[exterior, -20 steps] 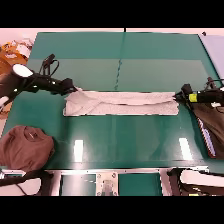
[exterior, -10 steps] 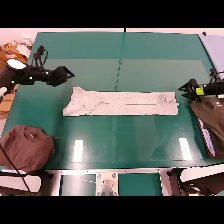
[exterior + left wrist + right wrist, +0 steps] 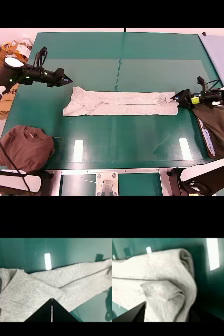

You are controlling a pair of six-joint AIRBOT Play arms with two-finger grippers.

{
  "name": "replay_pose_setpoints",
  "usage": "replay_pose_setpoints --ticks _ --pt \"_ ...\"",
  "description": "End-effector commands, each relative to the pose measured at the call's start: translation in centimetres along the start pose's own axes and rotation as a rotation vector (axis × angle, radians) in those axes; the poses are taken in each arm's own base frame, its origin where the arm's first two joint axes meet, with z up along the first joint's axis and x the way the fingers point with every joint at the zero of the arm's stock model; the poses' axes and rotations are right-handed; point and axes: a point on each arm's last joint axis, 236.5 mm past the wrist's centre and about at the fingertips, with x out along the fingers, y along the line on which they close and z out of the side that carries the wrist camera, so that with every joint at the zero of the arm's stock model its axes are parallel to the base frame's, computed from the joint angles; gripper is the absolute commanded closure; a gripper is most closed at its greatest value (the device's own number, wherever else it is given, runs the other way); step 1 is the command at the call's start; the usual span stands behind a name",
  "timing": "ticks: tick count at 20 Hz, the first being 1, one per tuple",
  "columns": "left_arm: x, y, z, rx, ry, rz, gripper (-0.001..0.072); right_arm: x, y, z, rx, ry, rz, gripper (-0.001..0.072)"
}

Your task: Fold the shirts.

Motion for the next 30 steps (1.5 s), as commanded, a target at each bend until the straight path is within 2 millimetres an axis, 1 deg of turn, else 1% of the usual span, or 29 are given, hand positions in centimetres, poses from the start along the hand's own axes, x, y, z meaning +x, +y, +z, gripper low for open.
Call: replay_pose_setpoints --ticks 1,2,3,4,5,7,8,9,11,13,14,16,17,18,19,20,22,25,26,28,29,30 --pt "0.4 -0.7 -0.5 0.01 0.02 -0.011 0.0684 3.1 0.3 -0.7 -0.044 0.059 0.036 0.0113" --pt "0.6 -0.9 -0.6 0.015 0.024 -0.014 0.0684 3.2 0.5 -0.7 -0.052 0.063 0.036 0.0113" --pt "0.9 -1.3 -0.8 0.022 0.032 -0.018 0.0684 3.0 0.7 -0.7 -0.058 0.066 0.04 0.0169" --pt "1.3 -1.9 -1.1 0.033 0.043 -0.023 0.0684 2.8 1.1 -0.6 -0.068 0.072 0.046 0.0451" --pt "1.9 -2.6 -1.4 0.047 0.052 -0.027 0.0684 2.4 1.5 -0.6 -0.078 0.081 0.056 0.0696" --pt "3.7 -4.3 -1.9 0.089 0.054 -0.029 0.0684 1.3 3.1 -0.5 -0.1 0.103 0.089 0.0698" --pt "4.9 -5.7 -2.1 0.121 0.046 -0.029 0.0684 0.6 4.2 -0.5 -0.113 0.108 0.107 0.0698" --pt "6.2 -7.1 -2.2 0.152 0.033 -0.031 0.0684 -0.4 5.6 -0.3 -0.128 0.102 0.12 0.0698" --pt "9.7 -10.3 -3.2 0.217 0.008 -0.038 0.0684 -3.1 8.5 0.0 -0.167 0.059 0.118 0.0698" --pt "14.2 -13.4 -6.2 0.263 0.035 -0.06 0.0684 -6.3 12.2 -0.5 -0.205 0.01 0.122 0.0698" --pt "16.7 -14.7 -8.3 0.277 0.061 -0.072 0.0684 -8.0 14.5 -1.2 -0.226 -0.015 0.136 0.0698" --pt "20.7 -16.8 -12.3 0.273 0.104 -0.097 0.0684 -10.6 19.2 -2.8 -0.254 -0.057 0.176 0.0698" --pt "22.4 -17.9 -14.0 0.255 0.123 -0.119 0.0684 -11.6 21.4 -3.5 -0.287 -0.085 0.195 0.0698" --pt "23.7 -18.7 -15.3 0.235 0.139 -0.138 0.0684 -12.3 23.6 -4.3 -0.333 -0.105 0.216 0.0697" --pt "24.9 -19.4 -16.0 0.214 0.145 -0.154 0.0684 -12.5 25.0 -5.0 -0.368 -0.11 0.221 0.0698" --pt "26.0 -20.0 -16.6 0.188 0.153 -0.171 0.0684 -12.4 25.8 -5.5 -0.391 -0.106 0.22 0.0698" --pt "27.5 -20.6 -17.1 0.152 0.165 -0.196 0.0684 -11.7 26.5 -6.0 -0.411 -0.085 0.221 0.0697" --pt "28.5 -20.7 -16.6 0.126 0.154 -0.204 0.0684 -11.1 26.8 -6.1 -0.415 -0.081 0.225 0.0698" --pt "28.6 -20.6 -16.3 0.126 0.143 -0.2 0.0684 -10.9 27.0 -6.2 -0.418 -0.078 0.225 0.0698" --pt "28.3 -20.4 -16.5 0.143 0.167 -0.208 0.0684 -10.7 27.1 -5.8 -0.417 -0.092 0.223 0.0698" --pt "27.7 -20.1 -16.6 0.149 0.202 -0.217 0.0684 -10.7 27.1 -5.7 -0.402 -0.094 0.224 0.0698" --pt "26.8 -19.5 -16.2 0.171 0.242 -0.224 0.0685 -10.6 27.0 -5.6 -0.374 -0.094 0.224 0.0698"
